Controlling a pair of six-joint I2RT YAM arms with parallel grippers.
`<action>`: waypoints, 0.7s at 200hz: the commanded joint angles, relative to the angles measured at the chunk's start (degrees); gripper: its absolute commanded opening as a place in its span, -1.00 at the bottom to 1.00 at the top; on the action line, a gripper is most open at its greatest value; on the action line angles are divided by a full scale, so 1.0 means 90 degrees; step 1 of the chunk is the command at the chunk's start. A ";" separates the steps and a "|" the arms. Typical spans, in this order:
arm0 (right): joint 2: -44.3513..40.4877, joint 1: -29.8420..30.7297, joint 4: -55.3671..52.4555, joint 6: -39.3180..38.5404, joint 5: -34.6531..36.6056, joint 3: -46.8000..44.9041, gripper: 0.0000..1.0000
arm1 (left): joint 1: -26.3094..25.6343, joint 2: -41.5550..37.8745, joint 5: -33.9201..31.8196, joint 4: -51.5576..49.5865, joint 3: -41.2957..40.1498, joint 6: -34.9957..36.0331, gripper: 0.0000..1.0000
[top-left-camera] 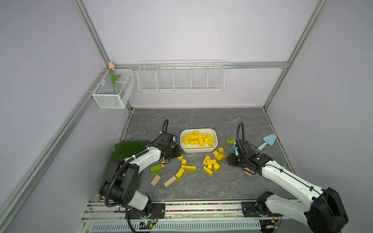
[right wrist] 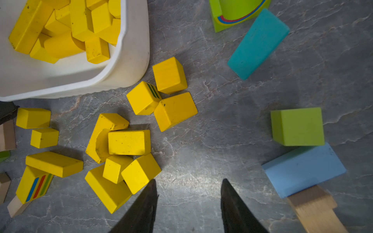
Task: Pick out the yellow building blocks
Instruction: Pick up the building block from the center of the board.
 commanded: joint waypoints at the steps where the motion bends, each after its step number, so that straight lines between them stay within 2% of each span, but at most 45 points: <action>1: -0.0058 -0.0057 0.0061 0.0077 -0.0073 -0.0098 0.05 | 0.0000 -0.0026 -0.0218 -0.0287 0.0204 0.0037 0.04; 68: -0.0042 -0.0076 0.0063 0.0091 -0.0103 -0.0111 0.07 | -0.0490 0.0188 -0.0740 -0.0782 0.0605 0.0181 0.04; 140: -0.0052 -0.0100 0.0073 0.0089 -0.0123 -0.0130 0.07 | -0.0632 0.0574 -0.1008 -0.1156 0.0937 0.0164 -0.02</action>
